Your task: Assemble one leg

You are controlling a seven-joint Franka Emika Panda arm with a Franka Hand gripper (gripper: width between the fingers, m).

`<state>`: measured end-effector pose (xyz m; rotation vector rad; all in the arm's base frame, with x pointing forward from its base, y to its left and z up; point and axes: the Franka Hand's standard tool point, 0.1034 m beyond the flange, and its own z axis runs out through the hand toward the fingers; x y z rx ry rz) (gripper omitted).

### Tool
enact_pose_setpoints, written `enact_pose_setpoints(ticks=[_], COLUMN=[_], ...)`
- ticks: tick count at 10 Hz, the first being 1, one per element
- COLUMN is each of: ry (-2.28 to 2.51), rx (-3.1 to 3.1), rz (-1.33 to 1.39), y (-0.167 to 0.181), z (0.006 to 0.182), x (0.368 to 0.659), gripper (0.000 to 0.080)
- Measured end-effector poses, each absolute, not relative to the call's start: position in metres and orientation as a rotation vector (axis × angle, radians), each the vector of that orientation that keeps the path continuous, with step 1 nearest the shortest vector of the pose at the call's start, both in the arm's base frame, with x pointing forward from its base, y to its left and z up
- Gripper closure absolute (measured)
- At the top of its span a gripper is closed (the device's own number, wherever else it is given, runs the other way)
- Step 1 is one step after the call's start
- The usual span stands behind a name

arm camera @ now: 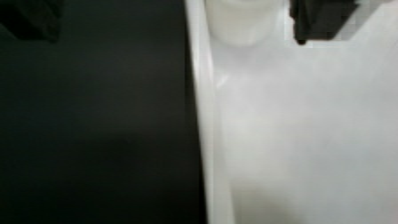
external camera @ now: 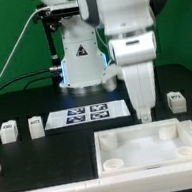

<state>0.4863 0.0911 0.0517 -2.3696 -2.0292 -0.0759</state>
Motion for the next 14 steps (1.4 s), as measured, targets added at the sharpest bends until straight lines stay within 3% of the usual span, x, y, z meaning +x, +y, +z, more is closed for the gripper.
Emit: enact_pose_setpoints(ticks=[1,4,6,7,10,14], ry=[-1.982,-1.967,-1.581,-1.300,-0.472,0.273], rx=[-2.419,-2.424,-2.669,-2.792,-3.013,-3.008], rz=[-0.090,-0.080,-0.081,-0.072,-0.054,-0.004], y=[0.095,0.093,0.090,0.079,0.110,0.156], z=[0.061,0.057,0.054,0.044,0.040,0.040], x=[0.480,0.478,0.477,0.471,0.451,0.443], gripper=[0.0151,0.0151,0.0151,0.0151,0.0151,0.0151])
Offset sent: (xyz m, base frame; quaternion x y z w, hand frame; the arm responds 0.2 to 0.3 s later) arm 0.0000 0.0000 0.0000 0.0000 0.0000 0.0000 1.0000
